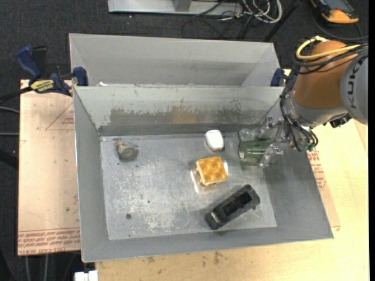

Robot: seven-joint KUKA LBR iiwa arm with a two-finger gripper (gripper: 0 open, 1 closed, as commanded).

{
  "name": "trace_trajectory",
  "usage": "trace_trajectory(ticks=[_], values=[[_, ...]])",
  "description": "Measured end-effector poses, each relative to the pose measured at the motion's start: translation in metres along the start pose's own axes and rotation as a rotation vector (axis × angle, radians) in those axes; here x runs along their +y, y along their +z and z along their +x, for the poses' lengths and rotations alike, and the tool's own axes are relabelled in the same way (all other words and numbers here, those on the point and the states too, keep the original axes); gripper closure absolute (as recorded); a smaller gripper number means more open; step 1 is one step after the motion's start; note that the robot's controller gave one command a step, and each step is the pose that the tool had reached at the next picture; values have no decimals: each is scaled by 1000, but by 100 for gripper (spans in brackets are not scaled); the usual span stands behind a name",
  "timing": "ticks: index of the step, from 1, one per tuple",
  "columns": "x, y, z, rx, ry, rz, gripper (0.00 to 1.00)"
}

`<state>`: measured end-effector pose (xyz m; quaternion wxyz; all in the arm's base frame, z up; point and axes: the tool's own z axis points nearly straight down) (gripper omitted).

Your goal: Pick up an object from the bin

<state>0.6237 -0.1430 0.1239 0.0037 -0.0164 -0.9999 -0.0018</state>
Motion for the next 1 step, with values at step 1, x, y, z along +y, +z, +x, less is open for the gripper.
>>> trace_trajectory(ticks=[1], values=[[14,-122,-10,-11,-25,3,100]])
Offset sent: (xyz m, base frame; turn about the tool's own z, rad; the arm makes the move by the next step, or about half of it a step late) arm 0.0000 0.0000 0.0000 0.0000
